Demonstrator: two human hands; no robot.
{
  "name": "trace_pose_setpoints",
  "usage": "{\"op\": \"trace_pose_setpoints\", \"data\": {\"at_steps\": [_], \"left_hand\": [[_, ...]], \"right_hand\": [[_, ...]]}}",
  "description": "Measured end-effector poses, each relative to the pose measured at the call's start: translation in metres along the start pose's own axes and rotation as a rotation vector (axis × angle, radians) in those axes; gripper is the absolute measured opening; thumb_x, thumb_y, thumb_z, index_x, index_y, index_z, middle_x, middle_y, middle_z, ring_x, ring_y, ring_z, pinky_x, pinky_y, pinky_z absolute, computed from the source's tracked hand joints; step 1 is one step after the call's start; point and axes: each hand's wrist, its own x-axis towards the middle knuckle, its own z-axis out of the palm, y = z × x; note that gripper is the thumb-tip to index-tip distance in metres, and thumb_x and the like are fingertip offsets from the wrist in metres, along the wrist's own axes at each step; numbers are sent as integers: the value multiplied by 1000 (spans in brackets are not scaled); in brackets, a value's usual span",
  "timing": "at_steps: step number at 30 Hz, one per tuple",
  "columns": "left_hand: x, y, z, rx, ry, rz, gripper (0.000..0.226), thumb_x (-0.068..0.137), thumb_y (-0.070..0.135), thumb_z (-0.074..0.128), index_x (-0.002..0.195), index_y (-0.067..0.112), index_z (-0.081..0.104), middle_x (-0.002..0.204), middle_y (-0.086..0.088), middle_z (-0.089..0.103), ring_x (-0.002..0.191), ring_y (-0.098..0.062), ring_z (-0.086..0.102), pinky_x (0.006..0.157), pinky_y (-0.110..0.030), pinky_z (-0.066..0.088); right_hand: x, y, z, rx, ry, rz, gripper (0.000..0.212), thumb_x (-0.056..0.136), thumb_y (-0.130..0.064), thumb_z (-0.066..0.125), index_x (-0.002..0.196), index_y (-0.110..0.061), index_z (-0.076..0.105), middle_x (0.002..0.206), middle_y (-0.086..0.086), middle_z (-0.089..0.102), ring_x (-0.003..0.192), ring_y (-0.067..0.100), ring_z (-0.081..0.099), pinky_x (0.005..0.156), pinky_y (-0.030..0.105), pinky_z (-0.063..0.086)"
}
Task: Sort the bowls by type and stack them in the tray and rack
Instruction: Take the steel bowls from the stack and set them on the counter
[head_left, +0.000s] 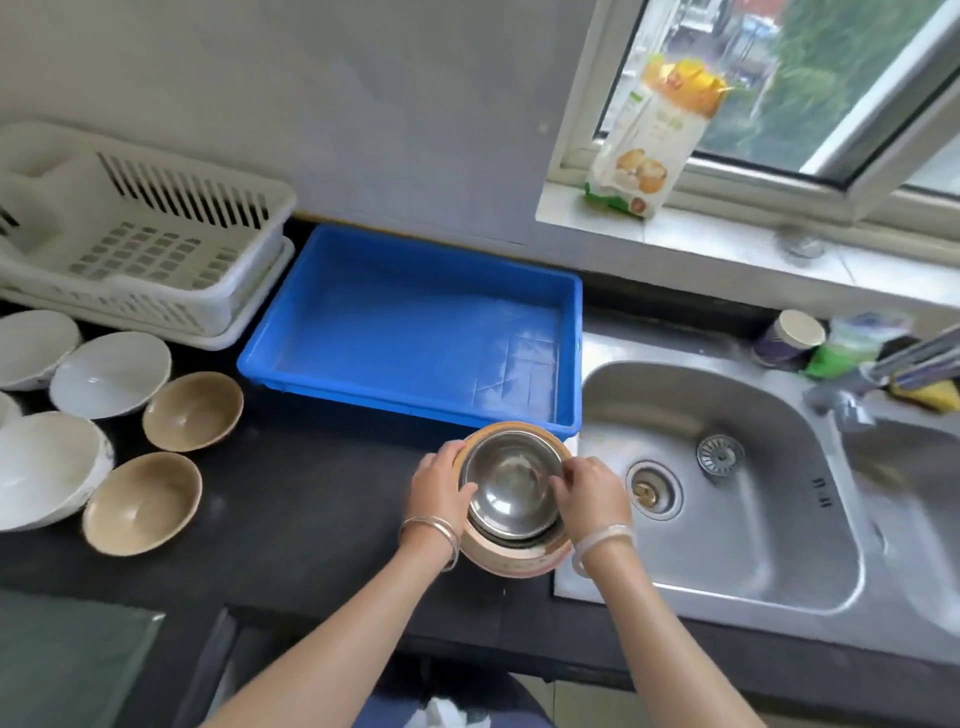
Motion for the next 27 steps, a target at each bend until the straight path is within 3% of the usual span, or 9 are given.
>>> {"op": "trace_pose_setpoints", "data": {"at_steps": [9, 15, 20, 27], "left_hand": [[3, -4, 4, -23, 64, 30, 32, 87, 18, 59, 119, 22, 56, 106, -2, 58, 95, -18, 57, 82, -26, 45], [11, -1, 6, 52, 57, 23, 35, 80, 21, 69, 110, 24, 52, 95, 6, 50, 82, -12, 52, 71, -24, 42], [14, 0, 9, 111, 50, 4, 35, 79, 18, 68, 105, 27, 46, 97, 7, 48, 79, -14, 53, 66, -26, 43], [15, 3, 10, 171, 91, 28, 26, 83, 11, 62, 98, 23, 45, 92, 7, 52, 76, -15, 54, 61, -23, 43]], "right_hand": [[6, 7, -5, 160, 54, 101, 11, 90, -21, 53, 88, -10, 55, 87, 16, 68, 82, 36, 60, 64, 31, 36], [3, 14, -16, 250, 124, 76, 8, 87, -18, 58, 84, -10, 56, 82, 10, 68, 75, 32, 59, 62, 28, 33], [1, 19, -24, 312, 198, 95, 7, 87, -13, 57, 83, -7, 56, 80, 15, 68, 74, 36, 61, 65, 33, 41], [-1, 22, -26, 354, 176, 121, 8, 86, -14, 58, 80, -11, 55, 75, 8, 65, 70, 31, 60, 63, 29, 39]]}}
